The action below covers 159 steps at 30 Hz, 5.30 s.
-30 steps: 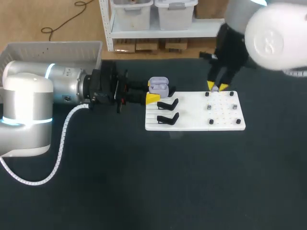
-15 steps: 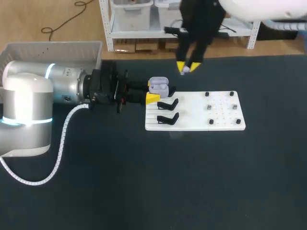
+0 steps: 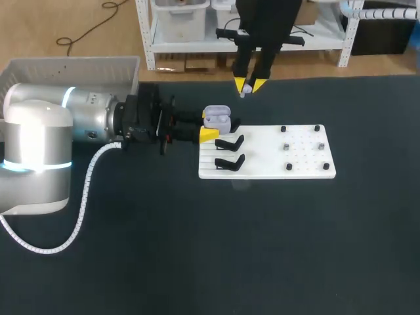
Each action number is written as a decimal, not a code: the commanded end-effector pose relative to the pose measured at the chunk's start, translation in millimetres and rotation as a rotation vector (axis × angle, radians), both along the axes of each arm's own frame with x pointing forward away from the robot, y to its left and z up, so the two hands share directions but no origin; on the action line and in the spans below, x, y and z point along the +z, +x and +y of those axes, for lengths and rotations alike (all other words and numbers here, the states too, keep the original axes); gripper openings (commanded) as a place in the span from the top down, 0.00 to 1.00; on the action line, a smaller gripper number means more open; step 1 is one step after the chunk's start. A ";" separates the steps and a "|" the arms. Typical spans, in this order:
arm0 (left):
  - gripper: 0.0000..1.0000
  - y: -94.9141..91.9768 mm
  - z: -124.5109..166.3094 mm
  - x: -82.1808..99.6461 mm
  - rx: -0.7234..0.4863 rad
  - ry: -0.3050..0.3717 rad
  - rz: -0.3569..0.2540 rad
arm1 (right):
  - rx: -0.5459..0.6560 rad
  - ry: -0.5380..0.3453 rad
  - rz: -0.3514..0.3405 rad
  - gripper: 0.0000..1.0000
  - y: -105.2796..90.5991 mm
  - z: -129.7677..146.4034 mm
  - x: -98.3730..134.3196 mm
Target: Pick up each earbud case from the left stands, insert the matching earbuds, close the lid, and place the case in the box.
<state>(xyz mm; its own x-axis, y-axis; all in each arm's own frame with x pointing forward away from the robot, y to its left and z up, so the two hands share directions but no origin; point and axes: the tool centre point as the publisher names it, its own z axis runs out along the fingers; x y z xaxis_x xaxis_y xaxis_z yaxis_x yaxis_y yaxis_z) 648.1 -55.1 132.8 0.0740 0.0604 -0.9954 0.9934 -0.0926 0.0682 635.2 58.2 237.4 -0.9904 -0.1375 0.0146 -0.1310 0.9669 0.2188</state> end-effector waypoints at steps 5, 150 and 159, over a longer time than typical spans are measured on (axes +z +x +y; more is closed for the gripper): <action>1.00 -0.2 0.1 -0.9 0.002 -0.003 -0.002 | 0.122 0.008 -0.001 1.00 4.3 11.6 6.6; 1.00 -0.2 0.1 -0.9 0.002 -0.003 -0.002 | 0.562 -0.063 0.041 0.00 1.0 58.6 -44.9; 1.00 -0.2 0.1 -0.9 0.002 -0.003 -0.002 | 0.256 -0.016 -0.034 0.00 30.6 31.2 -24.9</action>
